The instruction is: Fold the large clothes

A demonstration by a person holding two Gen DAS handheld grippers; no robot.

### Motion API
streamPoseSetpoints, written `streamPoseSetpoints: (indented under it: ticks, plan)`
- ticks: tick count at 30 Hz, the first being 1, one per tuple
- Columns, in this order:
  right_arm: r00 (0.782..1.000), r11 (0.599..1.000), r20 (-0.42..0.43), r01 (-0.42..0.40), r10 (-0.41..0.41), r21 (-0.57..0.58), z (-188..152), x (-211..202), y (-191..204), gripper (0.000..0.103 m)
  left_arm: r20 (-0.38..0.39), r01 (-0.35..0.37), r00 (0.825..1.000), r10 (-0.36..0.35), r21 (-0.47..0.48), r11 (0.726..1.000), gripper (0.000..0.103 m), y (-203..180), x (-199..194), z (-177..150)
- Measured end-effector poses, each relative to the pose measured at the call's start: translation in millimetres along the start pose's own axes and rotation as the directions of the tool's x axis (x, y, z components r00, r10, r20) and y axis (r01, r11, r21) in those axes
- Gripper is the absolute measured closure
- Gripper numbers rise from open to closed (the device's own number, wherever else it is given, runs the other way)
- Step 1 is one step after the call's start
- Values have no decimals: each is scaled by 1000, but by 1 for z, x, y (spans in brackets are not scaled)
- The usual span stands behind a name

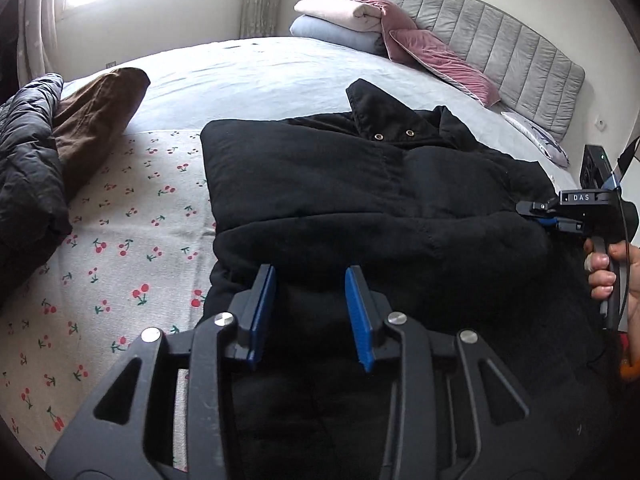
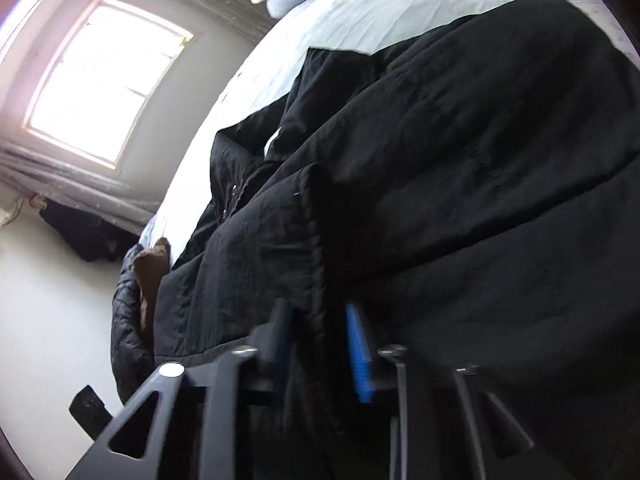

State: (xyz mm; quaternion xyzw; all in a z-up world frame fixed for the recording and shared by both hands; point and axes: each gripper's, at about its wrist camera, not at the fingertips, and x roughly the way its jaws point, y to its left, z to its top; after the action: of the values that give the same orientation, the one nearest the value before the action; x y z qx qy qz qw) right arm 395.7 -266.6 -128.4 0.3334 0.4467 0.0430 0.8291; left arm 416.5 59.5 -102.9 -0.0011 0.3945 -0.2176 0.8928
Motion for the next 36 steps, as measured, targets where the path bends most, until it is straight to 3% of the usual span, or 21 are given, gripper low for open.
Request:
streamPoseSetpoints:
  ticks: [3,4,6,7,10,12,15,18,23,30,36]
  plan:
    - [990,986,134,60,-38,-158,7,-13,20,94,9,29,1000,-29,-10,1000,66,-1,0,-5]
    - [981,972,158,145,-117,-183,11,-9,22,94,5,28,1000,-28,-8,1000,65,-3,1,-7]
    - [922,904,197,372,-334,-212,14,2,23,96,-2,-19,1000,19,27,999,65,-10,5,-10]
    - [906,885,190,413,-377,-215,14,6,20,95,-2,-38,999,38,45,998,65,-14,5,-10]
    - [956,951,158,270,-246,-152,6,-14,10,91,-7,-42,999,42,61,997,57,-17,-1,-7]
    - [972,967,136,210,-191,-147,-3,-29,7,70,-16,-37,999,37,45,998,49,-17,-7,-6]
    - [973,961,137,211,-188,-179,-22,-61,3,53,-28,-73,997,74,21,997,38,-22,-20,-7]
    - [975,966,126,201,-182,-164,-41,-93,2,47,-45,-113,993,113,-3,994,30,-32,-44,-10]
    - [965,961,160,230,-206,-151,-77,-153,8,36,-28,-92,996,90,-60,994,17,-50,-100,-20]
    - [962,939,163,253,-219,-234,-144,-221,15,24,-72,-104,993,96,-106,989,12,-63,-168,-56]
    - [955,930,170,280,-244,-239,-206,-259,-1,20,-115,-89,991,72,-156,984,8,-63,-206,-100]
